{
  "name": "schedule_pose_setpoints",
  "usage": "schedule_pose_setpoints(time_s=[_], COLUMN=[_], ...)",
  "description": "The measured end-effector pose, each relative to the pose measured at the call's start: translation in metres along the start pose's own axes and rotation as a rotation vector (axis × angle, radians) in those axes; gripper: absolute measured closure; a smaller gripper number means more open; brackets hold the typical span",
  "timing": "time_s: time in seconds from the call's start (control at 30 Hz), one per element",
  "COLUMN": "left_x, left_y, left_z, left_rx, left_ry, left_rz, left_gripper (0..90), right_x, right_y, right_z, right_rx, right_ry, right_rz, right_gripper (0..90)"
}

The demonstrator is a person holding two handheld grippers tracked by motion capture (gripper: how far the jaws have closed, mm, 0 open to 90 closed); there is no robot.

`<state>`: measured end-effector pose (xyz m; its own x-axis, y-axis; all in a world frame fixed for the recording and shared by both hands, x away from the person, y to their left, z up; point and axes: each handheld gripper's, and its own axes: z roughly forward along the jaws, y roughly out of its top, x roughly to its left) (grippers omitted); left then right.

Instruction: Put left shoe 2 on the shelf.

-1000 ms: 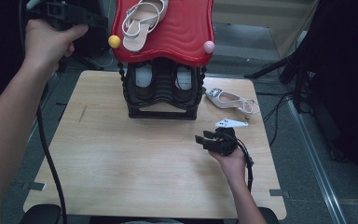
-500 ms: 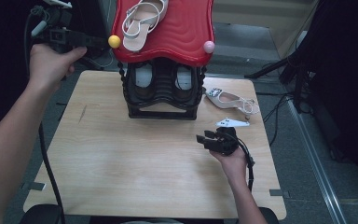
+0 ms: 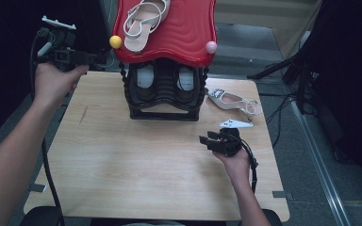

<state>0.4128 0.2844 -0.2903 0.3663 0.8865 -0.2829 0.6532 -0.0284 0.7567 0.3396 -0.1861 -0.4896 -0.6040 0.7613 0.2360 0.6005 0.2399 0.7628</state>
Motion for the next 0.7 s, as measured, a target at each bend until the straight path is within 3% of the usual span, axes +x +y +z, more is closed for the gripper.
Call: schedule_pose_setpoints(time_s=[0.7], left_x=[0.018], left_y=[-0.07], left_z=[0.04], left_rx=[0.054], left_ry=[-0.029], left_rz=[-0.042], left_gripper=[53.9], right_x=[-0.007], right_y=[0.001], right_z=[-0.001], right_rx=[0.006], right_ry=[-0.015], right_rz=[0.011], right_gripper=[56.4])
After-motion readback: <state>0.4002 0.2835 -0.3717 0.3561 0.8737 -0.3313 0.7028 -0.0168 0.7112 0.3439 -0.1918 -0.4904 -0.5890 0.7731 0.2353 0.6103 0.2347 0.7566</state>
